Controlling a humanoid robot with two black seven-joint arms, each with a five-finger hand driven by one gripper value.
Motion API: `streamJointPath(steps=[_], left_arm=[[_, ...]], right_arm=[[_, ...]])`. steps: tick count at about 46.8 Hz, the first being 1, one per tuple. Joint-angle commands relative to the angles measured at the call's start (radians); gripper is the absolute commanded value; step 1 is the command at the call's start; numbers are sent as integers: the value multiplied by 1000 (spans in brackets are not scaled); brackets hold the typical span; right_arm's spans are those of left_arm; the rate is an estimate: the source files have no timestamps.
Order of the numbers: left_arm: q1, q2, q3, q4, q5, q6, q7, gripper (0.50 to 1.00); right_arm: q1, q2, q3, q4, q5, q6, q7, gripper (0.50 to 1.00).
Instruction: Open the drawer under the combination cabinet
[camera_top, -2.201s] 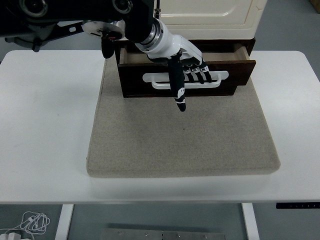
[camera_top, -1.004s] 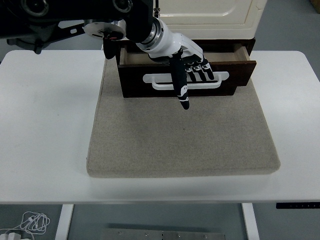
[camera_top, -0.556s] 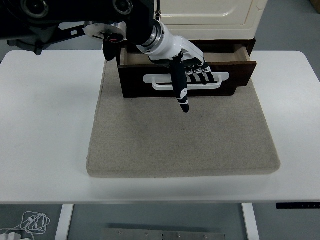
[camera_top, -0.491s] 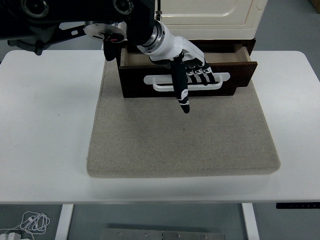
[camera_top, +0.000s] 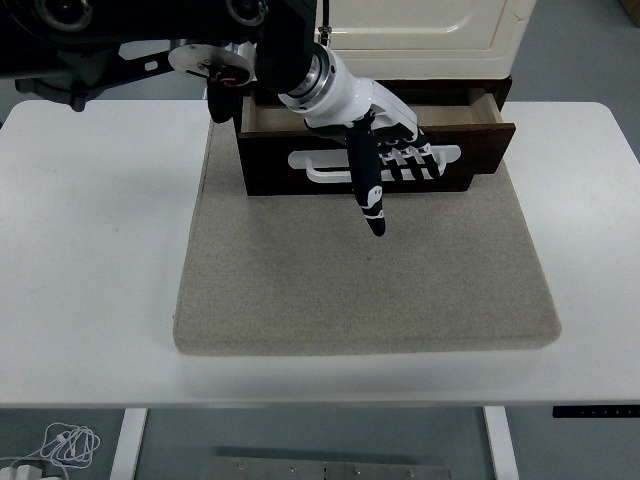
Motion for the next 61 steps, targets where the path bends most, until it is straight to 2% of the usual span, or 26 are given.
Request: streamJointPath(steps=[1, 7, 13, 19, 27, 40, 45, 51, 56, 61], left_arm=[[0, 12, -34, 1, -1, -13, 0, 1000], [-2, 27, -95, 4, -1, -38, -3, 1000], [-2, 44, -178, 15, 1, -38, -17, 1000], [10, 50, -302, 72, 13, -30, -31, 1000], [7, 50, -452, 196, 17, -24, -126, 1000], [1, 58, -676, 466, 33, 8, -267, 1000], [0, 61, -725, 572, 31, 42, -342, 1000], [6, 96, -755, 654, 19, 112, -408, 1000], [19, 138, -779, 691, 14, 159, -437, 1000], [75, 187, -824, 704, 2, 183, -451, 1000]], right_arm=[[0, 0, 0, 0, 0, 0, 0, 926], [0, 0, 0, 0, 0, 0, 0, 926], [0, 0, 0, 0, 0, 0, 0, 926], [0, 0, 0, 0, 0, 0, 0, 926], [0, 0, 0, 0, 0, 0, 0, 926], [0, 0, 0, 0, 0, 0, 0, 926], [0, 0, 0, 0, 0, 0, 0, 926], [0, 0, 0, 0, 0, 0, 0, 926], [0, 0, 0, 0, 0, 0, 0, 926], [0, 0, 0, 0, 0, 0, 0, 926]])
